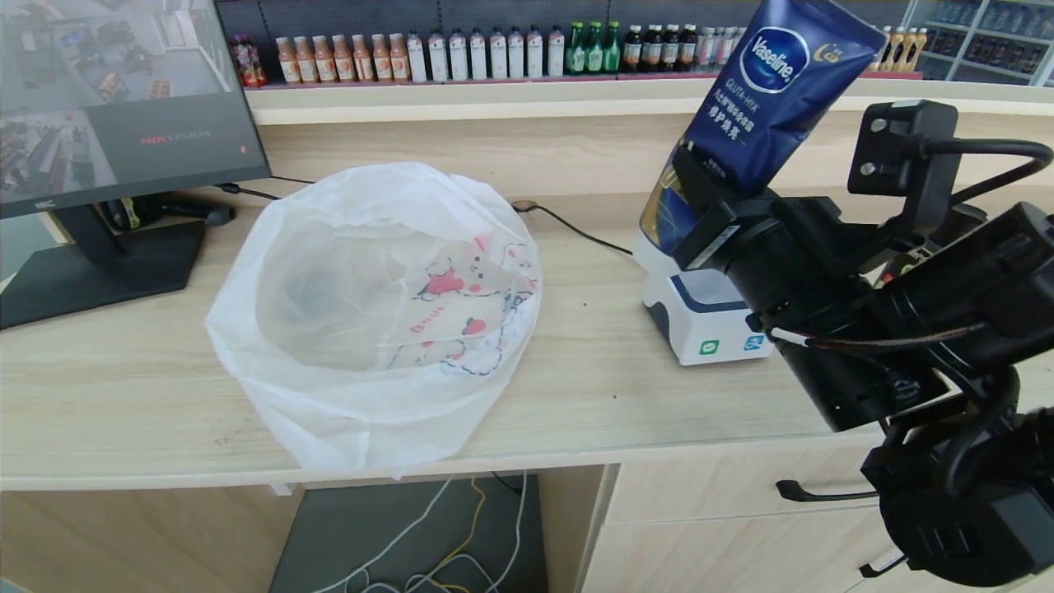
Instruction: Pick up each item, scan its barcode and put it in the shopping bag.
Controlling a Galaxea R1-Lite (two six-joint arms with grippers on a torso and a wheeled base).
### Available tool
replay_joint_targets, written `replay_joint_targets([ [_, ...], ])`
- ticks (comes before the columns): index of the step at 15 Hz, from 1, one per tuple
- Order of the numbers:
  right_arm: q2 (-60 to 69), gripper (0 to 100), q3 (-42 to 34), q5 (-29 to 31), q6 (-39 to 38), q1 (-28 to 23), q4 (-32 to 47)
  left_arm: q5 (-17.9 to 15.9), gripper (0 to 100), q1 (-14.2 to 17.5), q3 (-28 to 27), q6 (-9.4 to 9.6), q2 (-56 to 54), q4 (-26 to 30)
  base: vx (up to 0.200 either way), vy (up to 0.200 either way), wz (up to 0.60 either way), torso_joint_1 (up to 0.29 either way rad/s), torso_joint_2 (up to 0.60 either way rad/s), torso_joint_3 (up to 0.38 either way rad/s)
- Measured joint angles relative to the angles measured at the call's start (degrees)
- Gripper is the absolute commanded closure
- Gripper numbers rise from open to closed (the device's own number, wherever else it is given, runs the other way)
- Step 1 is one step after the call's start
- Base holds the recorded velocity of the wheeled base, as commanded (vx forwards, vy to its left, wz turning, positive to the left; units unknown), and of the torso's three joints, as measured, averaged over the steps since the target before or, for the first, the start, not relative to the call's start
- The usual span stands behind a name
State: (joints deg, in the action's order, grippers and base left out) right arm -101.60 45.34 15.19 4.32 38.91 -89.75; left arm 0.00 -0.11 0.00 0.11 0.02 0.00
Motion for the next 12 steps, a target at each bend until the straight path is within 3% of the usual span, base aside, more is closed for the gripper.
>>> replay_joint_targets([
  [11,-0.17,100,-0.17,0.18,-1.15,-0.2,-0.17,0.0,0,0.11,0.0,-0.21,0.0,0.0,0.0,0.2,0.0,0.002,0.0,0.003],
  [12,-0.02,100,-0.16,0.16,-1.15,-0.2,-0.2,0.0,0,0.11,0.0,-0.18,0.0,0.0,0.0,0.0,0.0,0.0,0.0,0.0],
])
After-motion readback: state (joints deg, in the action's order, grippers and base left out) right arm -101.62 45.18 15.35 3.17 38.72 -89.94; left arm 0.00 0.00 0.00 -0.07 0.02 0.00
